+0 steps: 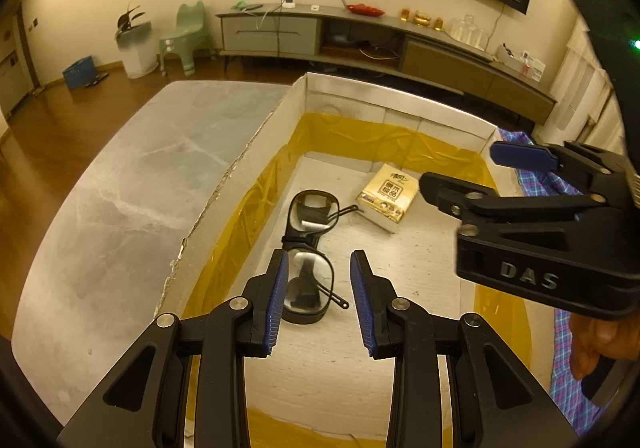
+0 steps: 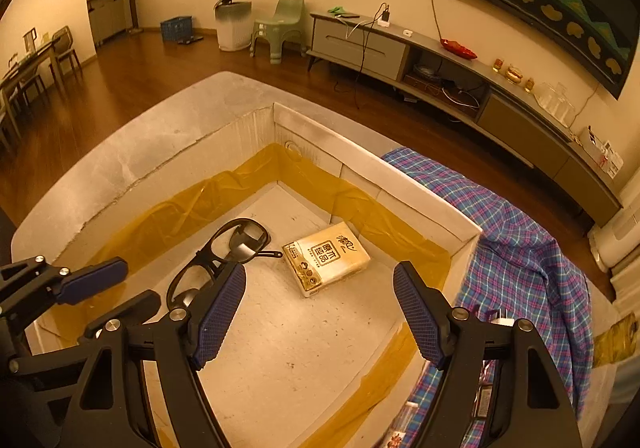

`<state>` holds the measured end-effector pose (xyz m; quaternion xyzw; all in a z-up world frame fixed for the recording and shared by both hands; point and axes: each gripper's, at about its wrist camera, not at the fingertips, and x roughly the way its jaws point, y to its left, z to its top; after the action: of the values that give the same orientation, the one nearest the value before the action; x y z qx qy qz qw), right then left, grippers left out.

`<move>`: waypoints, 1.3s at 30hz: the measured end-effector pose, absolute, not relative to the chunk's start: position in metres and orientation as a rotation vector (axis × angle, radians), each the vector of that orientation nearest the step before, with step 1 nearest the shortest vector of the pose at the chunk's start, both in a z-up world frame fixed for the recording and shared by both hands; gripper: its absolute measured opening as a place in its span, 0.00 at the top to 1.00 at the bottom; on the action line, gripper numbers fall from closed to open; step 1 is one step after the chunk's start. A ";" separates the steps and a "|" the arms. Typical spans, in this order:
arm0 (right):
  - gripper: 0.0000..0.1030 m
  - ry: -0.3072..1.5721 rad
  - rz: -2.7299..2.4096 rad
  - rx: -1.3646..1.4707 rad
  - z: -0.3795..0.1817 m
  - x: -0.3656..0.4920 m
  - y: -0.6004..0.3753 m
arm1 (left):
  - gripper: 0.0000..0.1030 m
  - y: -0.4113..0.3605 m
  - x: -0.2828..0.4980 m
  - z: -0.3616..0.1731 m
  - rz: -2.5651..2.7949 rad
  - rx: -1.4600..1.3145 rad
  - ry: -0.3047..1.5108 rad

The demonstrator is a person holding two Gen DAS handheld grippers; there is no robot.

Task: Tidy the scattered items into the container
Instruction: 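Move both open tools back from the box to the items on the plaid cloth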

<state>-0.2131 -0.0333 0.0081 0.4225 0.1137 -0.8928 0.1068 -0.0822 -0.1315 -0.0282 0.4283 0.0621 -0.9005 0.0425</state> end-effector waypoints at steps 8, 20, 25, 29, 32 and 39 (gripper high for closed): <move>0.26 0.301 -2.710 1.217 0.012 -0.186 -0.014 | 0.65 -0.124 -0.078 -0.021 -2.789 1.291 0.177; 0.26 0.306 -2.782 1.182 0.028 -0.150 0.014 | 0.64 -0.095 -0.064 0.005 -2.903 1.203 0.157; 0.26 0.286 -2.803 1.181 0.032 -0.135 0.029 | 0.64 -0.070 -0.056 0.020 -2.978 1.167 0.136; 0.26 0.258 -2.833 1.186 0.035 -0.122 0.048 | 0.63 -0.048 -0.051 0.028 -3.029 1.147 0.101; 0.26 0.241 -2.855 1.192 0.038 -0.111 0.065 | 0.63 -0.030 -0.048 0.032 -3.061 1.143 0.069; 0.26 0.060 -2.914 1.198 0.038 -0.084 0.125 | 0.63 0.018 -0.039 0.032 -3.145 1.171 -0.027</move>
<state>-0.0838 0.1255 0.0377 0.3803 0.0189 -0.9247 -0.0049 -0.0389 0.0184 0.0318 0.3470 -0.0079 -0.9317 -0.1068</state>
